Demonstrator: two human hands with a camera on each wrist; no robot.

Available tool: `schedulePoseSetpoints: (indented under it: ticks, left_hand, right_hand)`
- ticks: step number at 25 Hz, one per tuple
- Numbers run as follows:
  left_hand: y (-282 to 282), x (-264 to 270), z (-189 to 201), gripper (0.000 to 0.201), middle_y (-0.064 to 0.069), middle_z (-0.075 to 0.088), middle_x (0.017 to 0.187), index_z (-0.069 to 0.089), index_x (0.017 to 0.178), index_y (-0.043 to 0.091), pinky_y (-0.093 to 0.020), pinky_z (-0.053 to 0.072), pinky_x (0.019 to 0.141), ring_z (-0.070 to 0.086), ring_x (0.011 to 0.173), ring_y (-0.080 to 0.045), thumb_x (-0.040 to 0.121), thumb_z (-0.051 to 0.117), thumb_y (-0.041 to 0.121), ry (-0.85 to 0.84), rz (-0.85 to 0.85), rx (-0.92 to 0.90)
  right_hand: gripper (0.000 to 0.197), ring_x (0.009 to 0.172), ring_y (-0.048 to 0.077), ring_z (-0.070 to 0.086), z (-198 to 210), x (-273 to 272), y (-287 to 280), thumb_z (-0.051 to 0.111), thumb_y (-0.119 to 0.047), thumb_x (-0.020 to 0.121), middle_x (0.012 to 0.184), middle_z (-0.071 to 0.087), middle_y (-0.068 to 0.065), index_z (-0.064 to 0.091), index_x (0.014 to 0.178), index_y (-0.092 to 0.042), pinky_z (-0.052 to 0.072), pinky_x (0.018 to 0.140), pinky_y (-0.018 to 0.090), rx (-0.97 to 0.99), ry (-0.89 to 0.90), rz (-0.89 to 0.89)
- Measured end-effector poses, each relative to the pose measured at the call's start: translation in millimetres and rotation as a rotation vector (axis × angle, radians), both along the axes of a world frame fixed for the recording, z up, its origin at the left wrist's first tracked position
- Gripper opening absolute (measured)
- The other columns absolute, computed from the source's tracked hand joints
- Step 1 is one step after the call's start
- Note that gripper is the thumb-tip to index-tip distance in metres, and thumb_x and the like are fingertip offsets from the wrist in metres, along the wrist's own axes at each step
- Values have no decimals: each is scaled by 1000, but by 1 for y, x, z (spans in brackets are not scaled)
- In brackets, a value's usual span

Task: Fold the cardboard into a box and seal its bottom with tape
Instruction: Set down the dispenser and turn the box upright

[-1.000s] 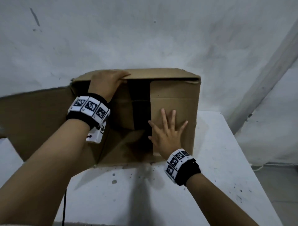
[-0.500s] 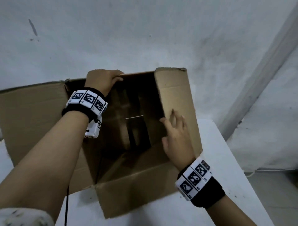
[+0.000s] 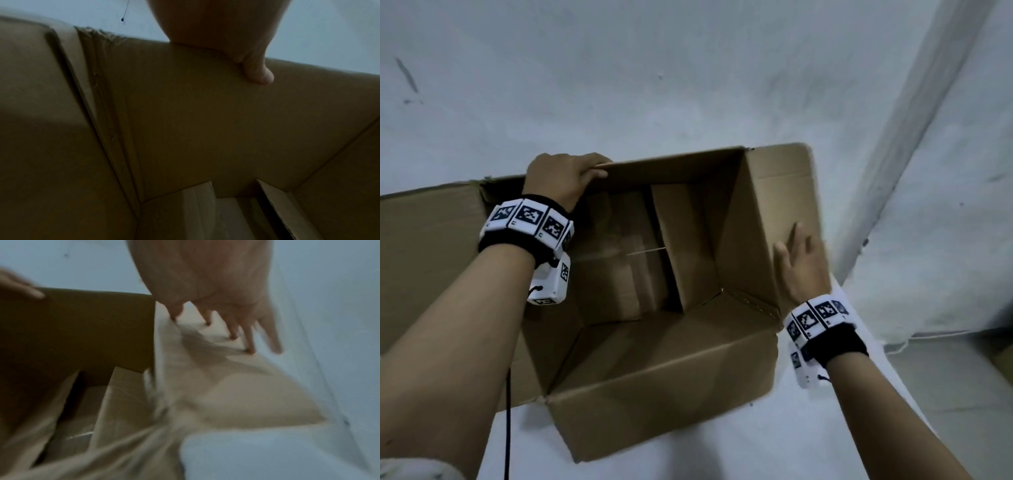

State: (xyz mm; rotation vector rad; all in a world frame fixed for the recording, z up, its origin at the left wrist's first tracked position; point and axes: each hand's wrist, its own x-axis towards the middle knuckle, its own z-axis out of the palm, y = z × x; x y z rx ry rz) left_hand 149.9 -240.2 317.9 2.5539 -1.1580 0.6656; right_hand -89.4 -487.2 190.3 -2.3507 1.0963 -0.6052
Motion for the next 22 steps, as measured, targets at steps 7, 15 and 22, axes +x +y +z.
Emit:
schedulePoseSetpoints:
  ticks: [7,15,22]
  left_hand:
    - [3,-5,-11,46,-10,31,149,38,137,24,-61,-1,110,11,143,-29,92,48,27,3,161,25]
    - [74,-71,-120,69,-8,1,158,-2,148,11,-44,10,115,5,145,-28,92,39,3,280,449,-552]
    - [96,-94,-137,67,-12,29,151,-8,146,31,-46,31,112,38,133,-32,97,32,7,677,364,-618]
  right_hand:
    - [36,109,37,58,-34,23,23,47,-19,95,117,64,18,48,131,-12,45,89,40,252,-280,75]
    - [22,99,44,58,-21,43,14,44,-17,97,109,61,29,43,112,-3,46,81,46,222,-210,11]
    - [47,108,40,56,-30,4,11,55,-15,91,121,58,24,35,133,-8,39,79,31,431,-47,186]
